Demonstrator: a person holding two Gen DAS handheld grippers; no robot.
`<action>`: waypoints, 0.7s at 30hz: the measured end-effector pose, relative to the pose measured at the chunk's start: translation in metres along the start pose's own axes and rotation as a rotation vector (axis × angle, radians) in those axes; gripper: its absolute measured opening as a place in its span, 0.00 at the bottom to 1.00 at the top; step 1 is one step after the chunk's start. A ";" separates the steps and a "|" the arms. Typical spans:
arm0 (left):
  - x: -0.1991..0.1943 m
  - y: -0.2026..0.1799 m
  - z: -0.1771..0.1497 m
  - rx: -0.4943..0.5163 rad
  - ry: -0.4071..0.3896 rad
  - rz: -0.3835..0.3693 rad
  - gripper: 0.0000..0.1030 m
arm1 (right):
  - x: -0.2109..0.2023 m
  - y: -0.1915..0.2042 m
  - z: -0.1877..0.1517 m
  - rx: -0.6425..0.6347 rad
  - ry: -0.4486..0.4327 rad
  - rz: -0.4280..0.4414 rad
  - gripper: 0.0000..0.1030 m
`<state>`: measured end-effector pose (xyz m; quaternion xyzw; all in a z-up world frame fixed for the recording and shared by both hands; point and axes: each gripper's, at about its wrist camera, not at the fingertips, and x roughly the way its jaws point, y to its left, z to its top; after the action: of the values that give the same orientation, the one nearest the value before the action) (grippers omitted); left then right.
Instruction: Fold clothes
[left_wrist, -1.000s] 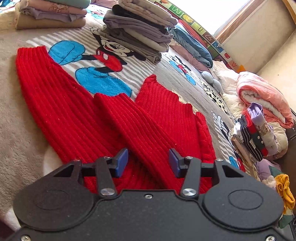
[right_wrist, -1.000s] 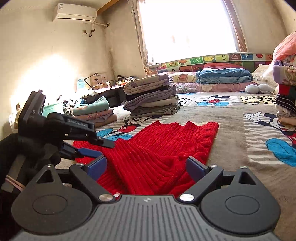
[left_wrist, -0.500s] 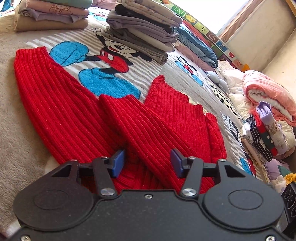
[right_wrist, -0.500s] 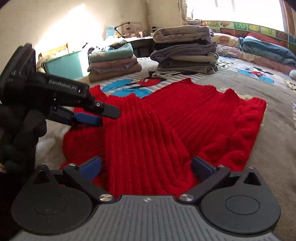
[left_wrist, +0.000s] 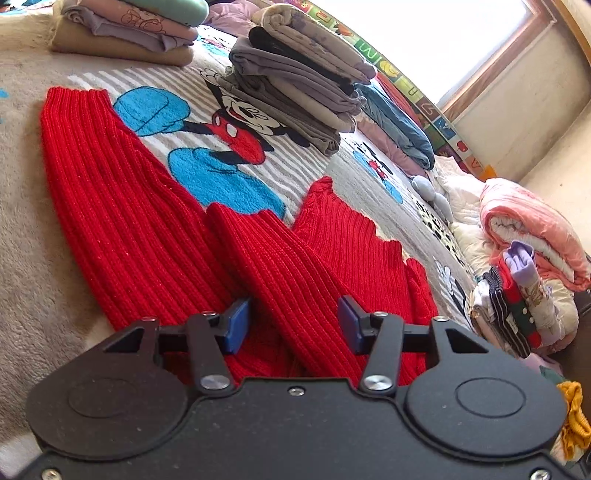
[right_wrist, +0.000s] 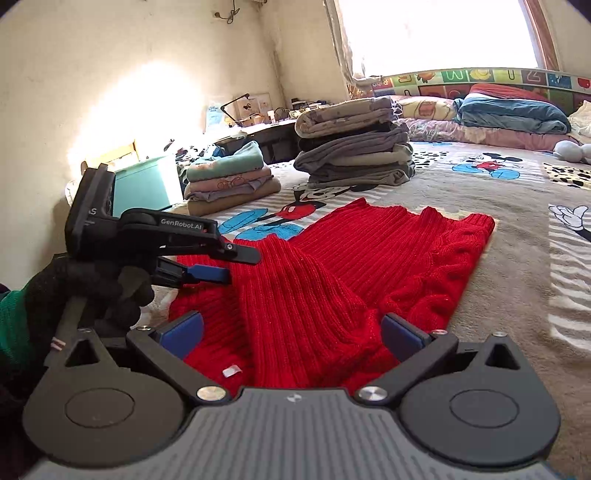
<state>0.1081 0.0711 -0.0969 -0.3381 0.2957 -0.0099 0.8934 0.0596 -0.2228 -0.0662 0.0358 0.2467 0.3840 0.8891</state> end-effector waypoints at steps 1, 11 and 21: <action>0.001 0.002 0.001 -0.013 -0.007 0.002 0.41 | -0.003 0.002 -0.002 -0.001 0.000 0.006 0.99; -0.014 -0.017 0.012 0.016 -0.071 -0.043 0.05 | -0.016 0.030 -0.030 -0.125 0.046 0.027 0.99; -0.019 -0.062 0.014 0.172 -0.092 -0.024 0.05 | -0.015 0.033 -0.036 -0.139 0.060 0.047 0.99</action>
<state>0.1109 0.0362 -0.0409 -0.2639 0.2483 -0.0303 0.9316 0.0115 -0.2147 -0.0829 -0.0315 0.2449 0.4219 0.8724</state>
